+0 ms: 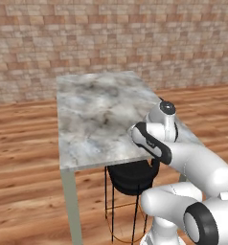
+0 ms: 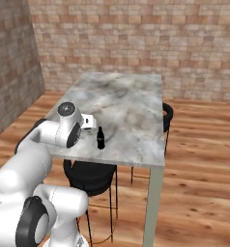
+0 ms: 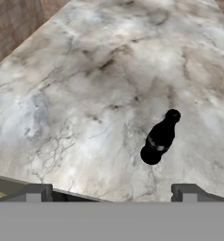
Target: Place the large bottle from the dining counter next to the other large bottle outside the sink, and place the small bottle from the dining counter next to the other small bottle inside the sink.
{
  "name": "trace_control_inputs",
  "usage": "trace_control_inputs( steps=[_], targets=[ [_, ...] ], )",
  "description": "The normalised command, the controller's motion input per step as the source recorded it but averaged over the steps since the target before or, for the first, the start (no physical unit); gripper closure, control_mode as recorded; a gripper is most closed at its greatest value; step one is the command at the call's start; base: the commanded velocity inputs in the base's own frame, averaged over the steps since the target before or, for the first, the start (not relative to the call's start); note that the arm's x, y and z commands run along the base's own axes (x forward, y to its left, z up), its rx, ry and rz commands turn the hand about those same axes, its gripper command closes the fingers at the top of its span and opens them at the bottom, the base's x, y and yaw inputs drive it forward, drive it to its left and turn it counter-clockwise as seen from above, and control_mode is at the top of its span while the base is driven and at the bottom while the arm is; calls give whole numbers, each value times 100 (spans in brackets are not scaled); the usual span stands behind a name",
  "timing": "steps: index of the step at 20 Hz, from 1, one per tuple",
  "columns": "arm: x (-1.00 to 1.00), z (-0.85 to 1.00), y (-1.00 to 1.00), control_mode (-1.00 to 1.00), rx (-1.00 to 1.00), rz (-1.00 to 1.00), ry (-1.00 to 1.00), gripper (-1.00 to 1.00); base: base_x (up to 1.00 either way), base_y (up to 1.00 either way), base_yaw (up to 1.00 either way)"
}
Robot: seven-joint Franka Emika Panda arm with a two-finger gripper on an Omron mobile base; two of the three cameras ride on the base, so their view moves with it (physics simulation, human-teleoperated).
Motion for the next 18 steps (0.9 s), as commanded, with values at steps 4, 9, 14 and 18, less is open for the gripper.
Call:
trace_control_inputs(
  steps=[4, 9, 14, 18],
  targets=[
    [0, 0, 0, 100, 0, 0, 0, -100, 1, 0, 0],
    [0, 0, 0, 100, 0, 0, 0, -100, 2, 0, 0],
    [0, 0, 0, 100, 0, 0, 0, -100, 8, 0, 0],
    [0, -2, 0, -100, 0, 0, 0, -100, 1, 0, 0]
  ],
)
